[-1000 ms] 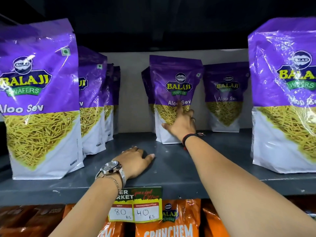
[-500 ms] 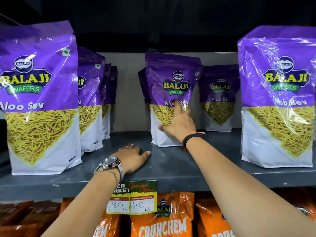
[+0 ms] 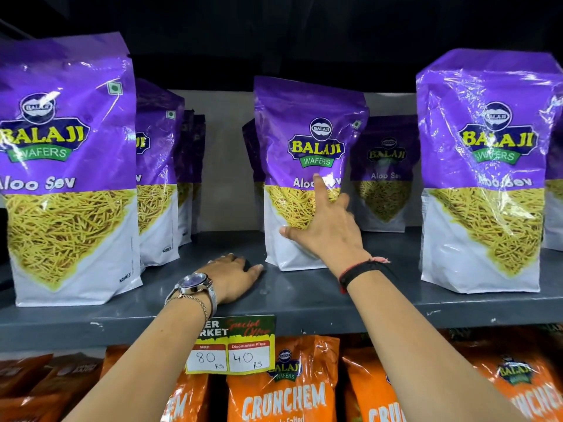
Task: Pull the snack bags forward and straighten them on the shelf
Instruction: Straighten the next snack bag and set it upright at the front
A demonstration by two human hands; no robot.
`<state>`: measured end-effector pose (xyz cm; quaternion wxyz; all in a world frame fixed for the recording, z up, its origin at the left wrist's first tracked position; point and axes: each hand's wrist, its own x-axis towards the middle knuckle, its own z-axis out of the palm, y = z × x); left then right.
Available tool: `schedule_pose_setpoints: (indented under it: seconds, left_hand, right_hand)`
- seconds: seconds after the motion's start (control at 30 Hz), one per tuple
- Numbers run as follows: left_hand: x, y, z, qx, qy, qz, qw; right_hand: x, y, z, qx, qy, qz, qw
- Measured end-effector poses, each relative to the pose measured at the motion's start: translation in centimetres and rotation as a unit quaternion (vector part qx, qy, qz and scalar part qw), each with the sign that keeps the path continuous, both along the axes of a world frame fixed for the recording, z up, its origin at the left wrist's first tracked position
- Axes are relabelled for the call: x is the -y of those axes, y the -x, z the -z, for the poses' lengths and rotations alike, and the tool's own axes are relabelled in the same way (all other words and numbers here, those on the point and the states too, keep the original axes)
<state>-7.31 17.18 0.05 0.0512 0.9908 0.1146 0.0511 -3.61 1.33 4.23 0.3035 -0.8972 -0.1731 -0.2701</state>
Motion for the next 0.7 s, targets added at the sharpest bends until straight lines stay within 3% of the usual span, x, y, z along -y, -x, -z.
schedule_pose_setpoints:
  seconds: [0.7]
  left_hand:
    - [-0.3, -0.2, 0.2, 0.007, 0.000, 0.011, 1.000]
  right_hand:
    - [1.3, 4.2, 0.9, 0.041, 0.017, 0.047, 0.998]
